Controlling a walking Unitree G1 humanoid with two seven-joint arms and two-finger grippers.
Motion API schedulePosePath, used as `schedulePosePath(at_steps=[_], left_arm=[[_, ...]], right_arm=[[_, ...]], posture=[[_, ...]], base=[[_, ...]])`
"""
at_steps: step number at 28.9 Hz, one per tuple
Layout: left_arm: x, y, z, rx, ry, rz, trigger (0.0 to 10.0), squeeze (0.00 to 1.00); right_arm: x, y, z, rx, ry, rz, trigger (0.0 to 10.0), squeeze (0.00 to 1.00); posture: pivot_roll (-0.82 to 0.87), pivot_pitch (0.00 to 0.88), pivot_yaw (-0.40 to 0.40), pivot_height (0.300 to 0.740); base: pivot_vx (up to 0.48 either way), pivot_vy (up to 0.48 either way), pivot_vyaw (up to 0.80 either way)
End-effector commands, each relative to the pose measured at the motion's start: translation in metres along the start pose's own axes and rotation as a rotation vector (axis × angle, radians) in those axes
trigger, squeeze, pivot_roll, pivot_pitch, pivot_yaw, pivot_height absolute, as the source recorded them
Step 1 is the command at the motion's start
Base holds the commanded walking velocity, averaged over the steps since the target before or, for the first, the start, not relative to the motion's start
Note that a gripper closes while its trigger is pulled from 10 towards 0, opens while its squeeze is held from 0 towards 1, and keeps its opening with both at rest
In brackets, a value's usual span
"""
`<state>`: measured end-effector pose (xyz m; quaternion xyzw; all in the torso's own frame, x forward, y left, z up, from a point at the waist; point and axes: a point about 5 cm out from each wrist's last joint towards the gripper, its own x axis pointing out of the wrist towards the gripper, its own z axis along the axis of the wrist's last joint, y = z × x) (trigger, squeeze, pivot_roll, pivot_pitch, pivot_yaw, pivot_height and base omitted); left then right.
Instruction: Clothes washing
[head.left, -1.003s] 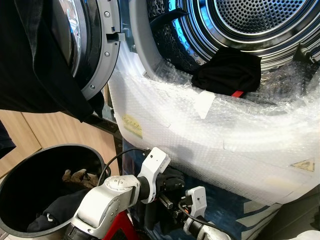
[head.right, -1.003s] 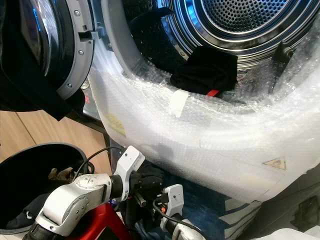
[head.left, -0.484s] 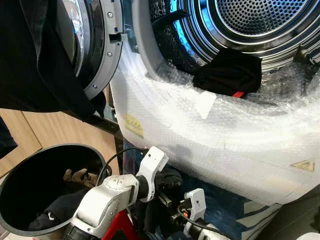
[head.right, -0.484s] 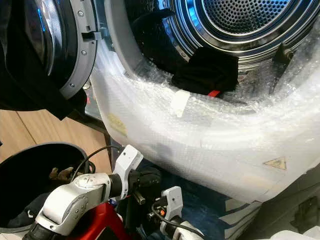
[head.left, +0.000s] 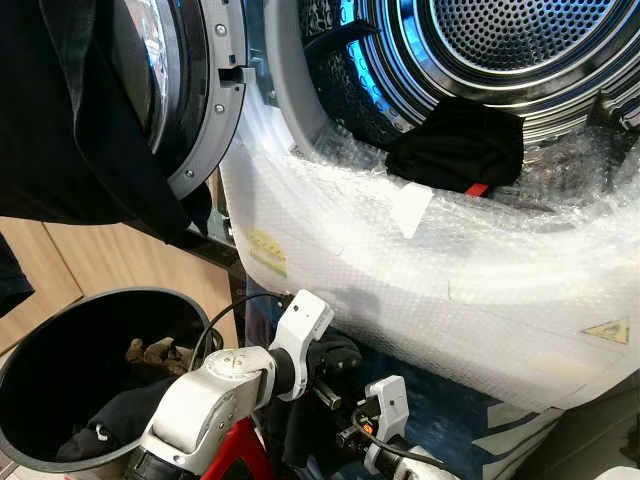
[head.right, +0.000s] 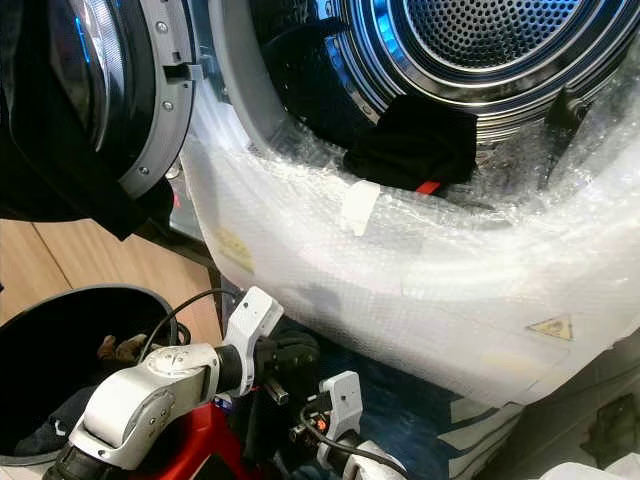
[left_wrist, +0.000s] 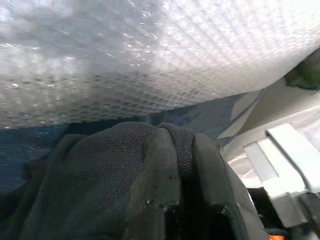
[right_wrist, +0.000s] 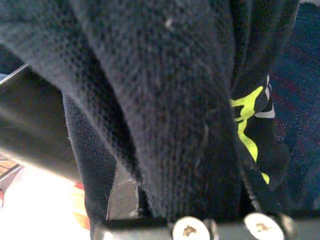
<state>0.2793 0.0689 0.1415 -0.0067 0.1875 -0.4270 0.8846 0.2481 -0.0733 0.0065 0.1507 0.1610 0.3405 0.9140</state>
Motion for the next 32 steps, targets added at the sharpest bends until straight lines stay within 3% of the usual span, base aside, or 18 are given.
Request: schedulePosePath(at_steps=[1, 3, 4, 6, 7, 8, 9, 14, 20, 23, 25, 27, 29, 30, 32], left_arm=[[-0.002, 0.0, 0.016, 0.05, -0.057, 0.015, 0.0, 0.0], [-0.001, 0.002, 0.016, 0.085, -0.047, 0.026, 0.0, 0.0], [0.0, 0.002, 0.016, 0.094, -0.042, 0.031, 0.8, 0.0], [0.0, 0.003, 0.016, 0.099, -0.039, 0.037, 0.8, 0.0], [0.001, 0.003, 0.016, 0.097, -0.041, 0.037, 4.7, 0.0], [0.001, 0.001, 0.016, 0.121, -0.035, 0.024, 10.0, 0.77], [0.002, -0.004, 0.014, 0.155, -0.023, -0.012, 10.0, 1.0], [0.004, -0.009, 0.014, 0.185, -0.014, -0.031, 10.0, 1.0], [-0.001, 0.0, 0.045, 0.289, -0.105, 0.09, 10.0, 1.0], [-0.014, 0.003, 0.056, 0.375, -0.124, 0.093, 10.0, 1.0], [-0.022, 0.006, 0.062, 0.318, -0.15, 0.107, 10.0, 1.0], [-0.028, 0.008, 0.063, 0.332, -0.147, 0.12, 10.0, 1.0], [-0.046, 0.024, 0.066, 0.349, -0.154, 0.232, 10.0, 1.0], [-0.046, 0.024, 0.066, 0.349, -0.154, 0.232, 10.0, 1.0], [-0.057, 0.043, 0.059, 0.367, -0.136, 0.362, 10.0, 1.0]], right_arm=[[0.004, 0.001, 0.007, -0.014, -0.019, 0.008, 0.0, 0.0], [0.005, -0.001, 0.01, -0.016, -0.026, -0.005, 0.0, 0.0], [0.005, -0.001, 0.01, -0.016, -0.026, -0.006, 0.0, 0.0], [0.006, -0.002, 0.011, -0.017, -0.026, -0.006, 0.0, 0.0], [0.006, -0.001, 0.011, -0.016, -0.027, -0.003, 0.0, 0.0], [0.007, -0.001, 0.012, -0.016, -0.028, 0.005, 0.0, 0.0], [0.008, 0.0, 0.012, -0.015, -0.027, 0.013, 0.0, 0.0], [0.009, 0.003, 0.011, -0.011, -0.027, 0.024, 0.0, 0.0], [0.01, 0.003, 0.009, -0.009, -0.017, 0.025, 0.0, 0.0], [0.01, 0.003, 0.007, -0.016, -0.01, 0.023, 0.0, 0.0], [0.008, 0.003, 0.005, -0.016, -0.006, 0.022, 0.0, 0.0], [0.007, 0.003, 0.003, -0.012, -0.002, 0.021, 0.0, 0.0], [0.001, 0.005, -0.004, -0.002, 0.007, 0.03, 0.0, 0.0], [0.001, 0.005, -0.004, -0.002, 0.007, 0.03, 0.0, 0.0], [-0.004, 0.005, -0.008, 0.006, 0.013, 0.045, 0.0, 0.0]], posture=[[0.01, 0.0, -0.043, 0.74], [0.01, 0.0, -0.044, 0.74], [0.02, 0.0, -0.045, 0.74], [0.02, 0.0, -0.045, 0.74], [0.02, 0.0, -0.046, 0.74], [0.02, 0.0, -0.046, 0.74], [0.03, 0.0, -0.047, 0.74], [0.03, 0.0, -0.047, 0.74], [0.04, 0.0, -0.036, 0.74], [0.03, 0.0, -0.029, 0.74], [0.03, 0.0, -0.029, 0.74], [0.03, 0.0, -0.026, 0.74], [0.04, 0.0, -0.028, 0.74], [0.04, 0.0, -0.028, 0.74], [0.05, 0.0, -0.028, 0.74]], base=[[0.0, 0.0, 0.0], [0.0, 0.0, 0.0], [0.0, 0.0, 0.0], [0.0, 0.0, 0.0], [0.0, 0.0, 0.0], [0.0, 0.0, 0.0], [0.0, 0.0, 0.0], [0.0, 0.0, 0.0], [0.0, 0.0, 0.0], [0.0, 0.0, 0.0], [0.0, 0.0, 0.0], [0.0, 0.0, 0.0], [0.0, 0.0, 0.0], [0.0, 0.0, 0.0], [0.0, 0.0, 0.0]])
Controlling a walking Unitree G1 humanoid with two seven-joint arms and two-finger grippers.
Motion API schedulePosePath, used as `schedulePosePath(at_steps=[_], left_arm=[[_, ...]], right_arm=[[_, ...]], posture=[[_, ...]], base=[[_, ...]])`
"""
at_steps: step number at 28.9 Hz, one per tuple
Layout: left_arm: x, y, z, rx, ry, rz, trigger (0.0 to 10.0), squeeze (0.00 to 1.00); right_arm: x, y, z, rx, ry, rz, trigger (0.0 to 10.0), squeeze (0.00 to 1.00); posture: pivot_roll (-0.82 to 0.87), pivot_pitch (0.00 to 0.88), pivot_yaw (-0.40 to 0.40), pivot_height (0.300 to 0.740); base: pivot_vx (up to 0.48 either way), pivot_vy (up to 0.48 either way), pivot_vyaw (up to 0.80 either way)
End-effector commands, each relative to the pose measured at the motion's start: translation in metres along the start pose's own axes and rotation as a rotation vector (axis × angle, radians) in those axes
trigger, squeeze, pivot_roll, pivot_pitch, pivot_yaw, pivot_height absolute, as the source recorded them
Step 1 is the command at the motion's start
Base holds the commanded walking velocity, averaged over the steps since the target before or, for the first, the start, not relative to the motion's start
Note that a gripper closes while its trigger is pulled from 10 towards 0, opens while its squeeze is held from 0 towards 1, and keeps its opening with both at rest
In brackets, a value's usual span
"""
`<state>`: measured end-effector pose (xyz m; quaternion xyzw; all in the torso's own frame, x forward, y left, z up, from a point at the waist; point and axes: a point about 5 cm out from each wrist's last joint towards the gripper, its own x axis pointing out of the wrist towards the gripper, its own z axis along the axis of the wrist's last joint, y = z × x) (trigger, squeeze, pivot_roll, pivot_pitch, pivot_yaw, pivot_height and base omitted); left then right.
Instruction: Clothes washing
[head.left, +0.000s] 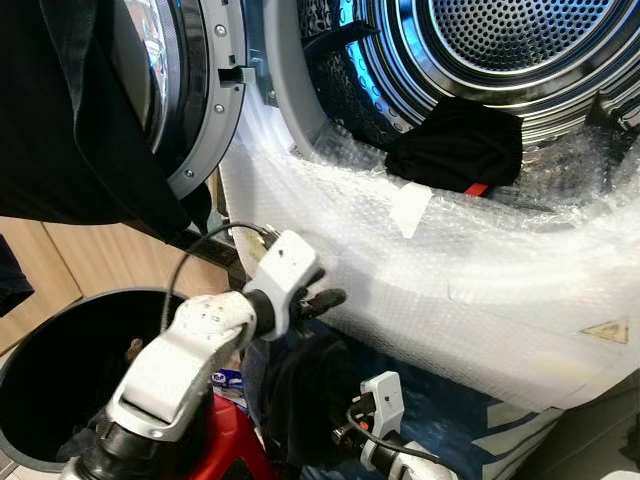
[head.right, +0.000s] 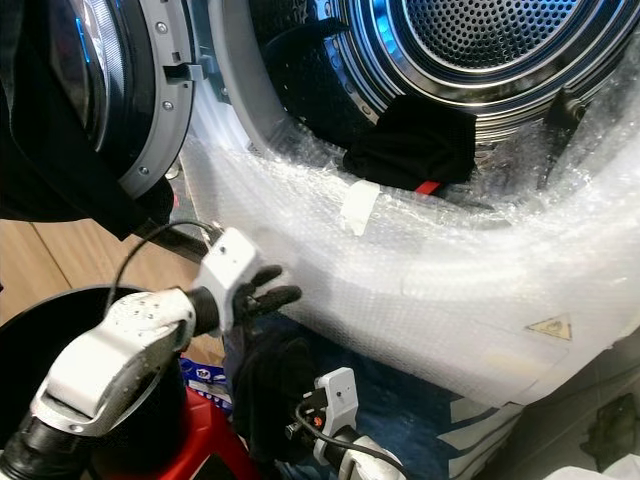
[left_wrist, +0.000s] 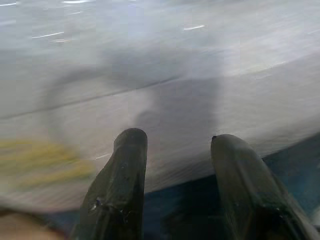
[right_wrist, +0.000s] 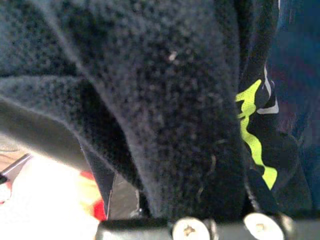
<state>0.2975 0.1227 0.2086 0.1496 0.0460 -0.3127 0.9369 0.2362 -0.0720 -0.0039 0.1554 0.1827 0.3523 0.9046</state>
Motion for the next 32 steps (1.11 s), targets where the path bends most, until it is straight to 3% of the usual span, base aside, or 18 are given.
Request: schedulePosePath(at_steps=[1, 3, 4, 8, 9, 10, 11, 12, 14, 18, 22, 23, 26, 27, 29, 32], left_arm=[[-0.004, 0.011, -0.009, 0.021, 0.025, 0.093, 10.0, 1.0], [-0.008, 0.034, -0.029, 0.018, 0.087, 0.317, 10.0, 1.0], [-0.01, 0.041, -0.038, 0.101, 0.108, 0.411, 10.0, 1.0], [-0.015, 0.043, -0.056, 0.014, 0.068, 0.532, 10.0, 1.0], [-0.017, 0.041, -0.063, 0.032, 0.066, 0.563, 10.0, 0.32], [-0.023, 0.039, -0.073, 0.081, 0.062, 0.624, 10.0, 0.0], [-0.025, 0.039, -0.076, 0.107, 0.054, 0.654, 10.0, 0.0], [-0.035, 0.043, -0.087, 0.047, 0.048, 0.775, 10.0, 0.0], [-0.044, 0.044, -0.1, -0.013, 0.067, 0.846, 10.0, 0.0], [-0.058, 0.048, -0.117, 0.011, 0.116, 0.937, 10.0, 0.0], [-0.064, 0.053, -0.127, -0.005, 0.144, 0.958, 10.0, 0.0], [-0.064, 0.054, -0.132, 0.048, 0.174, 0.952, 10.0, 0.0], [-0.062, 0.053, -0.134, 0.042, 0.164, 0.957, 10.0, 0.0], [-0.06, 0.053, -0.133, -0.026, 0.14, 0.983, 10.0, 0.0], [-0.058, 0.052, -0.133, -0.082, 0.121, 0.996, 10.0, 0.0], [-0.057, 0.049, -0.133, -0.062, 0.115, 0.991, 10.0, 0.0]], right_arm=[[0.0, 0.002, 0.005, -0.013, -0.029, 0.027, 0.0, 0.0], [-0.006, 0.003, 0.001, -0.017, -0.017, 0.052, 0.0, 0.0], [-0.009, 0.002, 0.0, -0.02, -0.013, 0.062, 0.0, 0.0], [-0.014, 0.002, 0.001, -0.02, -0.012, 0.089, 0.0, 0.0], [-0.016, 0.001, 0.003, -0.029, -0.014, 0.094, 0.0, 0.0], [-0.019, 0.0, 0.005, -0.04, -0.019, 0.099, 0.0, 0.0], [-0.02, 0.0, 0.006, -0.042, -0.021, 0.101, 0.0, 0.0], [-0.022, 0.0, 0.01, -0.049, -0.036, 0.1, 0.0, 0.0], [-0.022, 0.001, 0.014, -0.054, -0.044, 0.103, 0.0, 0.0], [-0.025, 0.007, 0.019, -0.077, -0.06, 0.139, 0.0, 0.0], [-0.026, 0.015, 0.029, -0.076, -0.089, 0.182, 0.0, 0.0], [-0.025, 0.024, 0.033, -0.076, -0.09, 0.254, 0.0, 0.0], [-0.024, 0.034, 0.041, -0.11, -0.1, 0.315, 0.0, 0.0], [-0.024, 0.037, 0.055, -0.126, -0.141, 0.319, 0.0, 0.0], [-0.024, 0.037, 0.067, -0.118, -0.177, 0.314, 0.0, 0.0], [-0.031, 0.043, 0.099, -0.137, -0.264, 0.366, 0.0, 0.0]], posture=[[0.06, 0.0, -0.029, 0.74], [0.06, 0.0, -0.026, 0.74], [0.06, 0.0, -0.023, 0.74], [0.05, 0.0, -0.017, 0.74], [0.05, 0.0, -0.02, 0.74], [0.05, 0.0, -0.02, 0.74], [0.05, 0.0, -0.02, 0.74], [0.05, 0.0, -0.025, 0.74], [0.05, 0.0, -0.027, 0.74], [0.06, 0.0, -0.039, 0.74], [0.06, 0.0, -0.038, 0.74], [0.05, 0.0, -0.033, 0.74], [0.05, 0.0, -0.032, 0.74], [0.05, 0.0, -0.039, 0.74], [0.05, 0.0, -0.039, 0.74], [0.04, 0.0, -0.04, 0.74]], base=[[0.0, 0.0, 0.0], [0.0, 0.0, 0.0], [0.0, 0.0, 0.0], [0.0, 0.0, 0.0], [0.0, 0.0, 0.0], [0.0, 0.0, 0.0], [0.0, 0.0, 0.0], [0.0, 0.0, 0.0], [0.0, 0.0, 0.0], [0.0, 0.0, 0.0], [0.0, 0.0, 0.0], [0.0, 0.0, 0.0], [0.0, 0.0, 0.0], [0.0, 0.0, 0.0], [0.0, 0.0, 0.0], [0.0, 0.0, 0.0]])
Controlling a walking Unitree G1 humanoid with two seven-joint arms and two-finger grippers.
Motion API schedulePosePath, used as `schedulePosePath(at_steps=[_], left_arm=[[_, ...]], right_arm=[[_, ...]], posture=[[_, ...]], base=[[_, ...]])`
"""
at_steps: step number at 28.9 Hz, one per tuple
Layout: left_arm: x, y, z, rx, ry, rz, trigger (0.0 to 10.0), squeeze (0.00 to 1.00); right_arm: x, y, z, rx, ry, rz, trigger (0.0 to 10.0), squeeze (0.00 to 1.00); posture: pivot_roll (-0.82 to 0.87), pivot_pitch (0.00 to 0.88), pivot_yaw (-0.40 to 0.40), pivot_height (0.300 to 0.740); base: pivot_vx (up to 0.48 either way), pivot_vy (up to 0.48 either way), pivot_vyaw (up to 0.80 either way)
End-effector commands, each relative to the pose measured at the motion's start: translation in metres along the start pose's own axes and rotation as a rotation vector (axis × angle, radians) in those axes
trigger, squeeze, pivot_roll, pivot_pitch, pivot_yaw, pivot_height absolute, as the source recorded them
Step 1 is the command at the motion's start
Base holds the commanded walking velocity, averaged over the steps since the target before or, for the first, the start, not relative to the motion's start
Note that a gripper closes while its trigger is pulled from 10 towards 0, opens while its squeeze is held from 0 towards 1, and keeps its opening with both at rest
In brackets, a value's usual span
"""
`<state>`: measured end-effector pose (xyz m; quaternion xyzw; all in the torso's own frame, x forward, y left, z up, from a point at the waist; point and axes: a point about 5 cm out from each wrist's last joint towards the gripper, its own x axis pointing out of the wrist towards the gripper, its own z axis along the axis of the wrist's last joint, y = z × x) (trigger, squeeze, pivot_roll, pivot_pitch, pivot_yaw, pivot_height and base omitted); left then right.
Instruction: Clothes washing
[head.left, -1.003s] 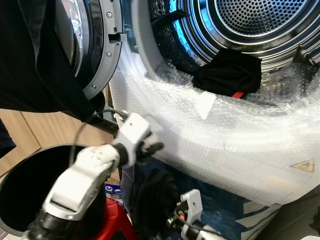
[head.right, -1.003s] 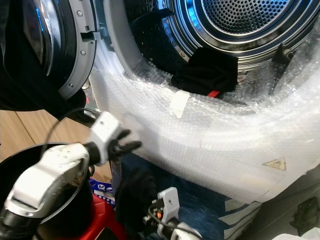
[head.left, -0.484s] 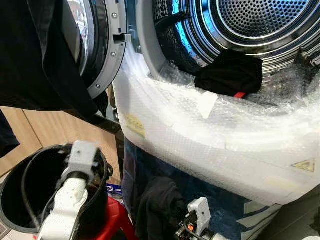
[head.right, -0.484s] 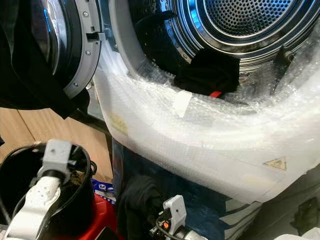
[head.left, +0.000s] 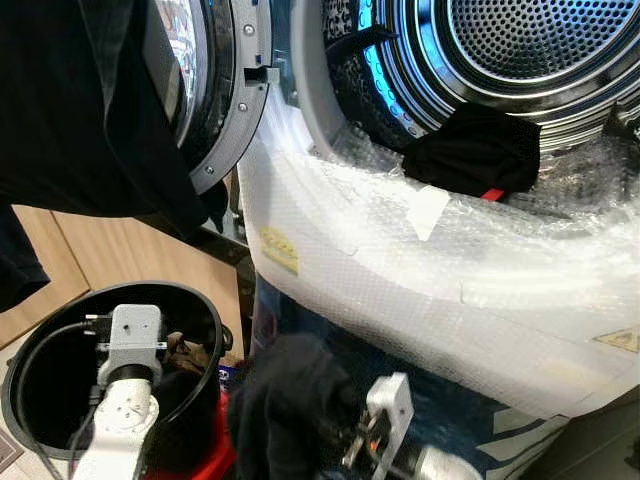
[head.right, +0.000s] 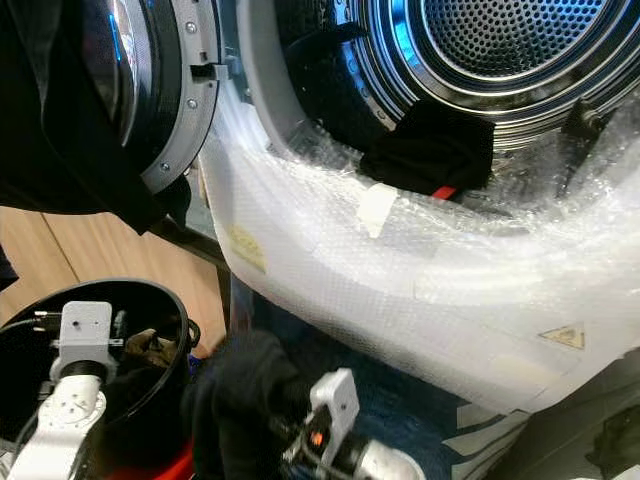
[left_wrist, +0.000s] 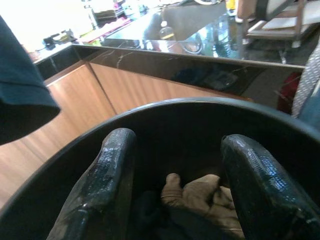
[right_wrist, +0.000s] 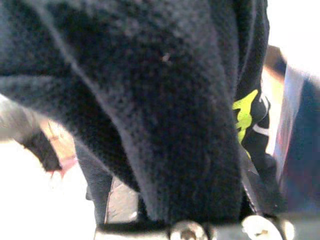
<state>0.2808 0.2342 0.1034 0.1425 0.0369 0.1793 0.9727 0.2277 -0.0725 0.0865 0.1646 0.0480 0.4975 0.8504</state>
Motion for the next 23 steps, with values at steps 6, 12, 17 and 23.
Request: schedulePosePath(at_steps=[6, 12, 17, 23], left_arm=[[0.001, -0.008, -0.003, 0.011, -0.01, -0.016, 10.0, 0.0], [0.004, -0.012, -0.002, -0.009, -0.014, -0.02, 10.0, 0.0], [0.005, -0.017, -0.002, -0.014, -0.019, -0.038, 10.0, 0.0], [0.006, -0.022, 0.0, -0.023, -0.024, -0.046, 10.0, 0.0]], right_arm=[[0.006, 0.013, 0.079, -0.046, -0.227, 0.163, 0.0, 0.0], [0.015, 0.028, 0.144, -0.034, -0.463, 0.291, 0.0, 0.0], [0.031, 0.026, 0.176, -0.035, -0.517, 0.314, 0.0, 0.0], [0.042, 0.007, 0.226, -0.194, -0.514, 0.245, 0.0, 0.0]], posture=[[0.02, 0.0, -0.049, 0.74], [0.01, 0.0, -0.046, 0.74], [0.01, 0.0, -0.048, 0.74], [0.01, 0.0, -0.038, 0.74]], base=[[0.0, 0.0, 0.0], [0.0, 0.0, 0.0], [0.0, 0.0, 0.0], [0.0, 0.0, 0.0]])
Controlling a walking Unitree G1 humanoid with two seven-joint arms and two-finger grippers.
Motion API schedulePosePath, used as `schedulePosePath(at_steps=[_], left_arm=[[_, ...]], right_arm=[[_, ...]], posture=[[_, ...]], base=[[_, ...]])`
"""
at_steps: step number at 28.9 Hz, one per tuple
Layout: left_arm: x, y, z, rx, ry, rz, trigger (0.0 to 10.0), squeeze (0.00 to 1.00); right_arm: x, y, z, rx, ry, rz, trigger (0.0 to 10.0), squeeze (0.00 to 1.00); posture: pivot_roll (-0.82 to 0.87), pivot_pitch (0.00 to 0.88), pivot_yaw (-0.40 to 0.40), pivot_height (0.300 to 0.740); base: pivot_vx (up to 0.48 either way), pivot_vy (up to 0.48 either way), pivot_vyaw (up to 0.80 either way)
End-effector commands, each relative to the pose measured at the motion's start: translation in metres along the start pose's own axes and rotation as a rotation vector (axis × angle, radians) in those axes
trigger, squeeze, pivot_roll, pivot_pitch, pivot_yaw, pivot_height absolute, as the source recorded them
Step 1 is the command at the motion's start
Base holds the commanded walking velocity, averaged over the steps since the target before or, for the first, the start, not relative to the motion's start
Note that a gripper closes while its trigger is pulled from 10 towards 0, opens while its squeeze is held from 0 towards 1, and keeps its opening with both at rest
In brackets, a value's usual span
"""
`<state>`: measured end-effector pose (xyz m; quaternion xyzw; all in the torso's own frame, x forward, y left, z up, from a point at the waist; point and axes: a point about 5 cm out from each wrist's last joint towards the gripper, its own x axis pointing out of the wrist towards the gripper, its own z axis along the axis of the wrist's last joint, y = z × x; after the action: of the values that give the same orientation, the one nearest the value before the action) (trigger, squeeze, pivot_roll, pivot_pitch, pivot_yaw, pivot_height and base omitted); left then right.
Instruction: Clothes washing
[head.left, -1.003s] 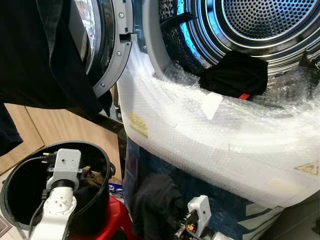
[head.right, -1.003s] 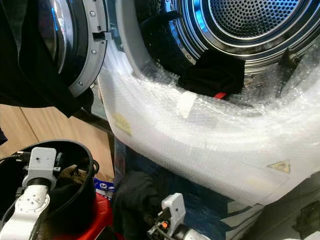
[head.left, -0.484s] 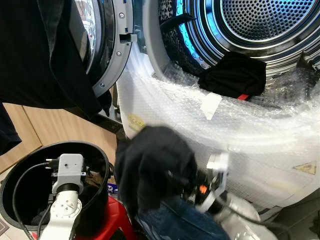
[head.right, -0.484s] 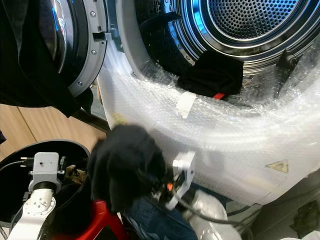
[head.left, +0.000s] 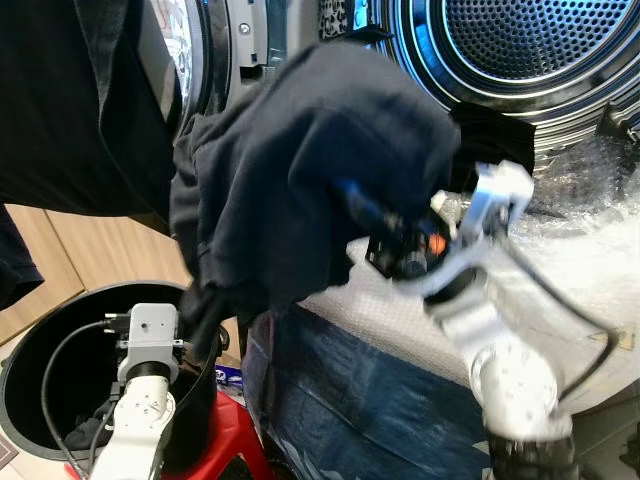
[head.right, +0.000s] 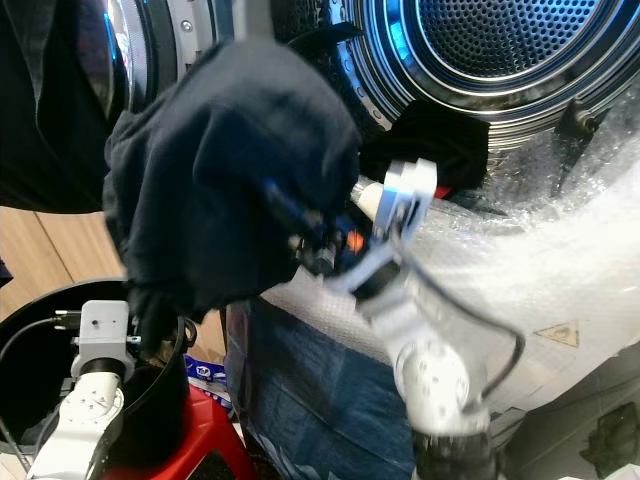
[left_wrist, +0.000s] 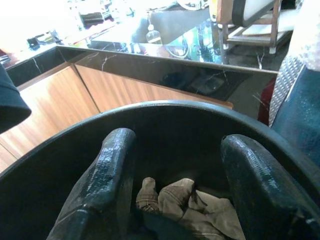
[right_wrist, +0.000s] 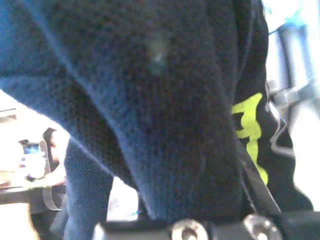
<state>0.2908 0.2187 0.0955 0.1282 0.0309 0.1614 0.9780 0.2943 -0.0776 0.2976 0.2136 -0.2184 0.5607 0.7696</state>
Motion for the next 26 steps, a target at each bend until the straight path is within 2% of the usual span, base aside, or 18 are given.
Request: schedulePosePath(at_steps=[1, 4, 6, 8, 10, 11, 12, 13, 15, 17, 19, 21, 22, 23, 24, 25, 26], left_arm=[[0.003, -0.003, 0.002, 0.009, -0.009, -0.018, 10.0, 0.0], [0.004, -0.004, -0.002, 0.032, 0.016, -0.032, 10.0, 0.0], [0.004, -0.007, -0.001, 0.013, 0.009, -0.039, 10.0, 0.0], [0.004, -0.009, 0.0, 0.0, 0.006, -0.042, 10.0, 0.0], [0.004, -0.012, 0.001, 0.0, 0.002, -0.046, 10.0, 0.0], [0.003, -0.014, 0.002, -0.002, 0.0, -0.05, 10.0, 0.0], [0.002, -0.015, 0.002, -0.007, -0.002, -0.053, 10.0, 0.0], [0.002, -0.016, 0.002, -0.009, -0.004, -0.055, 10.0, 0.0], [0.002, -0.016, 0.002, -0.011, -0.005, -0.057, 10.0, 0.0], [0.002, -0.015, 0.0, -0.006, 0.004, -0.055, 10.0, 0.0], [0.003, -0.015, 0.0, -0.007, 0.007, -0.055, 10.0, 0.0], [0.002, -0.019, 0.002, -0.013, -0.005, -0.068, 10.0, 0.0], [0.002, -0.019, 0.002, -0.013, -0.005, -0.068, 10.0, 0.0], [0.002, -0.019, 0.003, -0.019, -0.009, -0.062, 10.0, 0.0], [0.002, -0.019, 0.003, -0.019, -0.009, -0.062, 10.0, 0.0], [0.001, -0.018, 0.003, -0.027, -0.011, -0.054, 10.0, 0.0], [0.001, -0.018, 0.003, -0.032, -0.012, -0.051, 10.0, 0.0]], right_arm=[[0.007, -0.015, 0.023, -0.1, -0.026, -0.06, 0.0, 0.0], [0.021, -0.028, 0.048, -0.137, -0.084, -0.093, 0.0, 0.0], [0.035, -0.047, 0.073, -0.134, -0.098, -0.15, 0.0, 0.0], [0.04, -0.055, 0.084, -0.144, -0.101, -0.183, 0.0, 0.0], [0.045, -0.063, 0.089, -0.194, -0.054, -0.223, 0.0, 0.0], [0.049, -0.077, 0.091, -0.238, 0.042, -0.313, 0.0, 0.0], [0.05, -0.085, 0.094, -0.264, 0.093, -0.376, 0.0, 0.0], [0.051, -0.089, 0.1, -0.273, 0.091, -0.412, 0.0, 0.0], [0.052, -0.095, 0.109, -0.282, 0.078, -0.458, 0.0, 0.0], [0.055, -0.103, 0.127, -0.309, 0.027, -0.569, 0.0, 0.0], [0.056, -0.109, 0.13, -0.314, 0.053, -0.673, 0.0, 0.0], [0.055, -0.116, 0.137, -0.441, 0.127, -0.824, 0.0, 0.0], [0.055, -0.116, 0.137, -0.441, 0.127, -0.824, 0.0, 0.0], [0.053, -0.116, 0.151, -0.474, 0.086, -0.904, 0.0, 0.0], [0.053, -0.116, 0.151, -0.474, 0.086, -0.904, 0.0, 0.0], [0.049, -0.115, 0.167, -0.482, 0.02, -0.99, 0.0, 0.0], [0.046, -0.114, 0.181, -0.538, -0.017, -1.066, 0.0, 0.0]], posture=[[0.01, 0.0, -0.033, 0.74], [0.0, 0.0, -0.03, 0.74], [0.0, 0.0, -0.031, 0.74], [0.01, 0.0, -0.034, 0.74], [0.01, 0.0, -0.034, 0.74], [0.02, 0.0, -0.037, 0.74], [0.02, 0.0, -0.038, 0.74], [0.03, 0.0, -0.04, 0.74], [0.03, 0.0, -0.044, 0.74], [0.02, 0.0, -0.045, 0.74], [0.01, 0.0, -0.039, 0.74], [0.02, 0.0, -0.053, 0.74], [0.02, 0.0, -0.053, 0.74], [0.04, 0.0, -0.054, 0.74], [0.04, 0.0, -0.054, 0.74], [0.04, 0.0, -0.051, 0.74], [0.04, 0.0, -0.054, 0.74]], base=[[0.0, 0.0, 0.0], [0.0, 0.0, 0.0], [0.0, 0.0, 0.0], [0.0, 0.0, 0.0], [0.0, 0.0, 0.0], [0.0, 0.0, 0.0], [0.0, 0.0, 0.0], [0.0, 0.0, 0.0], [0.0, 0.0, 0.0], [0.0, 0.0, 0.0], [0.0, 0.0, 0.0], [0.0, 0.0, 0.0], [0.0, 0.0, 0.0], [0.0, 0.0, 0.0], [0.0, 0.0, 0.0], [0.0, 0.0, 0.0], [0.0, 0.0, 0.0]])
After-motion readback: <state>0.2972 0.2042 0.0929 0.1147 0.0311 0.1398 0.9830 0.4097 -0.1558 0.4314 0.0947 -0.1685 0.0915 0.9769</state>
